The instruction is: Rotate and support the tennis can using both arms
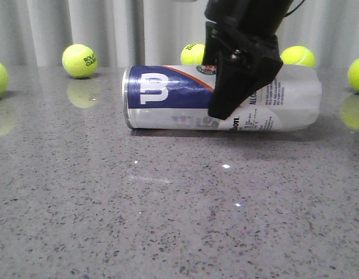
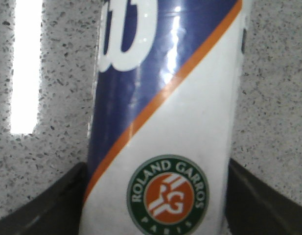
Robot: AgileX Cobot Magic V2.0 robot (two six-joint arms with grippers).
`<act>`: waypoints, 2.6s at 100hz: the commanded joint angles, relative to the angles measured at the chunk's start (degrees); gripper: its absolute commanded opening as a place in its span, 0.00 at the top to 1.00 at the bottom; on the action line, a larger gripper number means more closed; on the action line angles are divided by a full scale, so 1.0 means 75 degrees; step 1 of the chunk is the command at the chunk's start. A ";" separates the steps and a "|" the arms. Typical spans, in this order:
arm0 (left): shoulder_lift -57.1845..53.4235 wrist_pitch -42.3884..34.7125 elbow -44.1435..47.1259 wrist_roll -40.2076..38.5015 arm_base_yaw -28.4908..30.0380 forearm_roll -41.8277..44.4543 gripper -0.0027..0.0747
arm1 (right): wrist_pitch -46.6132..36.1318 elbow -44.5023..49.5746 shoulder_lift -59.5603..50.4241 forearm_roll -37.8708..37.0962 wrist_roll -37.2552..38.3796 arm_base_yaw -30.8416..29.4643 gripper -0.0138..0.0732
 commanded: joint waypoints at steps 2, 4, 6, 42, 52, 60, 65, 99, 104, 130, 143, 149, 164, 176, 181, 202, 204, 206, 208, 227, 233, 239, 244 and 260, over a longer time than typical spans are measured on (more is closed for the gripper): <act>-0.0277 -0.0613 0.0351 -0.0003 0.0002 -0.0001 0.99 | -0.0126 -0.0263 -0.0339 0.0157 -0.0101 -0.0015 0.19; -0.0277 -0.0613 0.0351 -0.0003 0.0002 -0.0001 0.99 | -0.0126 -0.0263 -0.0339 0.0157 -0.0094 -0.0015 0.15; -0.0277 -0.0613 0.0351 -0.0003 0.0002 -0.0001 0.99 | -0.0126 -0.0263 -0.0339 0.0157 -0.0086 -0.0015 0.13; -0.0277 -0.0613 0.0351 -0.0003 0.0002 -0.0001 0.99 | -0.0104 -0.0333 -0.0355 0.0166 -0.0077 -0.0015 0.10; -0.0277 -0.0613 0.0351 -0.0003 0.0002 -0.0001 0.99 | -0.0099 -0.0357 -0.0419 0.0166 -0.0077 -0.0015 0.10; -0.0277 -0.0613 0.0351 -0.0003 0.0002 -0.0001 0.99 | -0.0099 -0.0357 -0.0489 0.0166 -0.0077 -0.0015 0.10; -0.0277 -0.0613 0.0351 -0.0003 0.0002 -0.0001 0.99 | -0.0099 -0.0362 -0.0547 0.0166 -0.0077 -0.0015 0.10; -0.0277 -0.0613 0.0351 -0.0003 0.0002 -0.0001 0.99 | 0.0013 -0.0362 -0.0795 0.0166 -0.0059 -0.0015 0.10; -0.0277 -0.0613 0.0351 -0.0003 0.0002 -0.0001 0.99 | 0.0094 -0.0362 -0.0874 0.0166 0.0044 -0.0015 0.10; -0.0277 -0.0613 0.0351 -0.0003 0.0002 -0.0001 0.99 | 0.0102 -0.0532 -0.1550 0.0151 0.2386 -0.0125 0.10; -0.0277 -0.0613 0.0351 -0.0003 0.0002 -0.0001 0.99 | 0.0057 -0.0591 -0.1961 0.0107 0.3536 -0.0427 0.10; -0.0277 -0.0613 0.0351 -0.0003 0.0002 -0.0001 0.99 | 0.0041 -0.0591 -0.2195 0.0107 0.4086 -0.0622 0.10; -0.0277 -0.0613 0.0351 -0.0003 0.0002 -0.0001 0.99 | -0.0184 -0.0568 -0.2774 0.0080 0.5526 -0.1387 0.10; -0.0277 -0.0613 0.0351 -0.0003 0.0002 -0.0001 0.99 | -0.0210 -0.0472 -0.3273 0.0013 0.5940 -0.2052 0.10; -0.0277 -0.0613 0.0351 -0.0003 0.0002 -0.0001 0.99 | -0.0329 -0.0313 -0.3519 0.0014 0.5949 -0.2301 0.10; -0.0277 -0.0613 0.0351 -0.0003 0.0002 -0.0001 0.99 | -0.1268 0.1234 -0.4828 0.0014 0.6319 -0.3326 0.10; -0.0277 -0.0613 0.0351 -0.0003 0.0002 -0.0001 0.99 | -0.1392 0.1446 -0.4989 0.0014 0.6358 -0.3416 0.10; -0.0277 -0.0613 0.0351 -0.0003 0.0002 -0.0001 0.99 | -0.1531 0.1588 -0.5153 0.0014 0.6400 -0.3503 0.10; -0.0277 -0.0613 0.0351 -0.0003 0.0002 -0.0001 0.99 | -0.1674 0.1800 -0.5317 0.0014 0.6441 -0.3559 0.10; -0.0277 -0.0613 0.0351 -0.0003 0.0002 -0.0001 0.99 | -0.2966 0.3707 -0.6978 0.0014 0.6676 -0.4193 0.10; -0.0277 -0.0613 0.0351 -0.0003 0.0002 -0.0001 0.99 | -0.3325 0.4289 -0.7580 0.0014 0.6676 -0.4264 0.10; -0.0277 -0.0613 0.0351 -0.0003 0.0002 -0.0001 0.99 | -0.3580 0.4830 -0.8121 0.0014 0.6682 -0.4282 0.10; -0.0277 -0.0613 0.0351 -0.0003 0.0002 -0.0001 0.99 | -0.3750 0.5207 -0.8581 0.0014 0.6682 -0.4282 0.10; -0.0277 -0.0613 0.0351 -0.0003 0.0002 -0.0001 0.99 | -0.4008 0.6235 -0.9839 0.0014 0.6682 -0.4282 0.10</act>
